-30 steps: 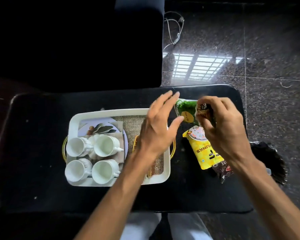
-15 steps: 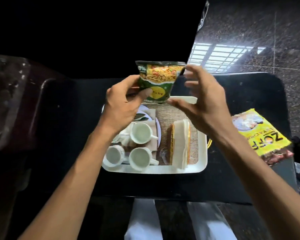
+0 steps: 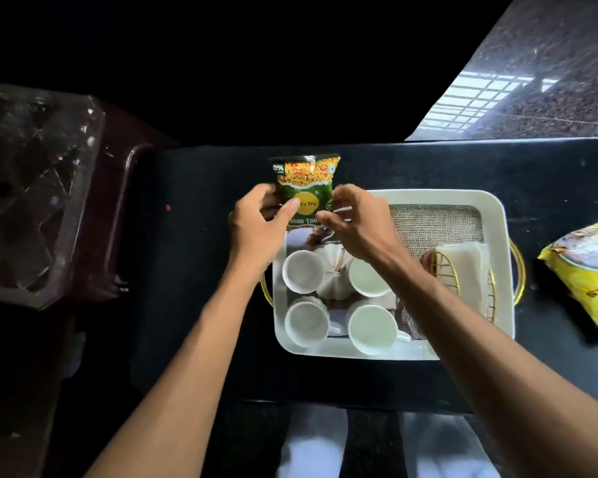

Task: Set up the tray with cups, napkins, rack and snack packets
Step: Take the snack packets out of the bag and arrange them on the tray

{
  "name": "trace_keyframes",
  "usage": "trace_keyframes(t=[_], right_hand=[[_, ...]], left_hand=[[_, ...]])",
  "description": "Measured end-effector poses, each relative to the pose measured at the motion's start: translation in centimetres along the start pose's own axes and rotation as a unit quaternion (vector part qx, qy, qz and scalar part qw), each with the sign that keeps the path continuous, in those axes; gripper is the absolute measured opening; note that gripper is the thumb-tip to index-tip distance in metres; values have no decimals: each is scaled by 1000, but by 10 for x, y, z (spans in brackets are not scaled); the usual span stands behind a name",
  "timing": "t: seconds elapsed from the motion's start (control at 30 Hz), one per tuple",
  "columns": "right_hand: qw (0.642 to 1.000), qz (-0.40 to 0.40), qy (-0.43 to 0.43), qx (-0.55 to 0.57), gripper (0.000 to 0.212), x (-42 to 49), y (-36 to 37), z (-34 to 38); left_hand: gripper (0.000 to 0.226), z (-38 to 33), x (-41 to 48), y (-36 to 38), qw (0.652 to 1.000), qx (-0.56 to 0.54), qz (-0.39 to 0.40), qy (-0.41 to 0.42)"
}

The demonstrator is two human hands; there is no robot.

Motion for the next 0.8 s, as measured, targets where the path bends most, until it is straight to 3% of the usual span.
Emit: trace_keyframes(t=[0.27, 0.4, 0.47, 0.6, 0.67, 0.8], right_hand=[[999, 27, 1, -46, 21, 2, 13, -4], [998, 23, 8, -52, 34, 4, 5, -4], [999, 4, 4, -40, 40, 1, -13, -3], [994, -104, -15, 11, 29, -23, -88, -10], [987, -161, -13, 22, 25, -43, -135, -28], [972, -231, 42, 10, 14, -84, -223, -89]], left_hand=[[23, 17, -3, 7, 999, 6, -2, -33], [34, 12, -5, 3, 999, -11, -32, -43], [40, 6, -10, -2, 996, -20, -63, -52], [31, -33, -35, 1, 989, -47, -136, -14], [24, -67, -56, 25, 991, -72, -114, 18], [18, -136, -114, 115, 993, -66, 22, 91]])
Point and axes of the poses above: each hand's wrist, its own x-axis towards the middle knuckle, its own y-axis out of the palm, z = x × y, the point moved 7 cm from there along x, towards the middle knuckle, and after that the axes turned 7 degrees about -z, right-handed, at the moved point
